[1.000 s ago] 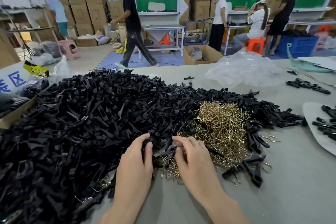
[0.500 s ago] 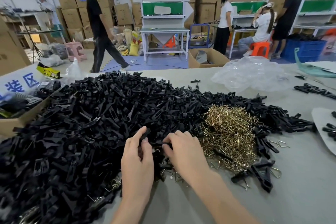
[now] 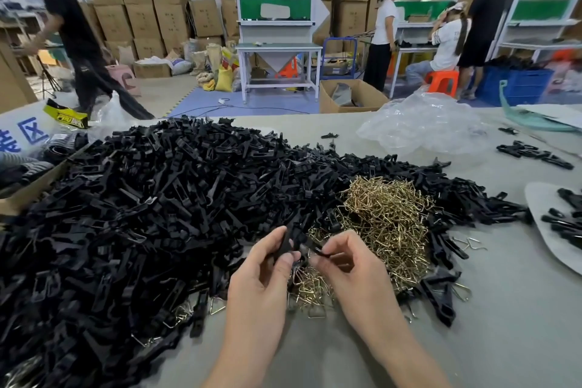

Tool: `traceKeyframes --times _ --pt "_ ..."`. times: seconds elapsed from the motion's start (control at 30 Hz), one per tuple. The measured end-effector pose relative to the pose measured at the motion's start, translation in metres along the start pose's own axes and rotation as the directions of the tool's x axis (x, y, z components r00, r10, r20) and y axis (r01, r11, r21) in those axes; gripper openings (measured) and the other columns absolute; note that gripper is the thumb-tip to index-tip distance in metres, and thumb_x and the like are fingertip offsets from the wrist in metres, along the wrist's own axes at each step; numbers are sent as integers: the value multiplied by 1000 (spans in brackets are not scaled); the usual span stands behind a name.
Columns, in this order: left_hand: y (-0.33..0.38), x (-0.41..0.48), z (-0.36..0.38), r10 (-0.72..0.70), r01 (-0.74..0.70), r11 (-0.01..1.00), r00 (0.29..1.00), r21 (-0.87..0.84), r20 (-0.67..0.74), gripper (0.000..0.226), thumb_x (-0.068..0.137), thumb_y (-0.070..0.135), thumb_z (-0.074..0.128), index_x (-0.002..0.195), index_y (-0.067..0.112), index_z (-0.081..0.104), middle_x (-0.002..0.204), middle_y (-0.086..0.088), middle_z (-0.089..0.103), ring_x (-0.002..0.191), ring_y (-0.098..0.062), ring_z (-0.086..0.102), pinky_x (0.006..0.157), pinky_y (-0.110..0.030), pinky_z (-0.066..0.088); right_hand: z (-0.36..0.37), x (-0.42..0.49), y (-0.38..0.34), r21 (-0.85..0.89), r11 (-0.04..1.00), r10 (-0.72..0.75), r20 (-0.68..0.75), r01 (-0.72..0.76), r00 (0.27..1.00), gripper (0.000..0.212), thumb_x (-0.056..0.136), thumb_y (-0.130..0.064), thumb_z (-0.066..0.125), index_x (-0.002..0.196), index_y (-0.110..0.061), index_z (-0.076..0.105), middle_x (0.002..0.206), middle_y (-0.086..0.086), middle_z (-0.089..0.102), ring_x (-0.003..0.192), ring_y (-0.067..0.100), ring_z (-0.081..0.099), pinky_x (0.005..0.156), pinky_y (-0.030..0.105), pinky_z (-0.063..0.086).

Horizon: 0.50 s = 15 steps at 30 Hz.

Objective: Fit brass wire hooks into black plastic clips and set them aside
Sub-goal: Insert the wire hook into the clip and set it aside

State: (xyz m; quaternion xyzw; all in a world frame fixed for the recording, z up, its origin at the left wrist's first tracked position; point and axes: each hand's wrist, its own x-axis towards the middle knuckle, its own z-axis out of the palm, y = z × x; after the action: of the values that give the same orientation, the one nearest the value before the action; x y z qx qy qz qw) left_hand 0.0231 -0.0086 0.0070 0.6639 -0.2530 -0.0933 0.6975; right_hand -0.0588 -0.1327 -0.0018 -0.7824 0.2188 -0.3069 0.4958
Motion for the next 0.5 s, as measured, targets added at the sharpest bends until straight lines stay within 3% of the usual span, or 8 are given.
traceKeyframes --times 0.13,0.27,0.37,0.5 --pt "-4 3 0 -6 6 1000 1000 -6 -6 32 93 -3 62 102 27 69 101 8 75 97 -3 69 80 -10 49 2 0 3 8 1000 24 48 -24 999 37 93 -29 71 121 -52 62 98 -25 69 88 -1 67 77 10 47" --pt "-5 6 -4 -22 22 1000 1000 -16 1 43 93 -11 55 81 27 72 107 13 73 96 -4 70 78 -13 52 5 0 4 51 996 66 71 -70 995 20 97 -23 67 108 -39 70 91 -19 75 84 3 70 75 20 54" --pt "-6 5 -5 -6 6 1000 999 4 34 45 96 -8 50 86 30 70 87 0 73 80 -23 70 71 -26 58 7 0 4 148 983 101 76 -112 992 20 95 -21 69 110 -34 72 90 -12 76 80 6 71 70 24 56" --pt "-2 0 -1 -81 93 988 992 -120 101 35 100 2 49 93 28 70 89 -2 72 76 -20 70 64 -29 57 9 -1 4 201 965 160 63 -169 985 29 93 -17 71 116 -35 73 86 -9 78 66 2 69 64 29 57"
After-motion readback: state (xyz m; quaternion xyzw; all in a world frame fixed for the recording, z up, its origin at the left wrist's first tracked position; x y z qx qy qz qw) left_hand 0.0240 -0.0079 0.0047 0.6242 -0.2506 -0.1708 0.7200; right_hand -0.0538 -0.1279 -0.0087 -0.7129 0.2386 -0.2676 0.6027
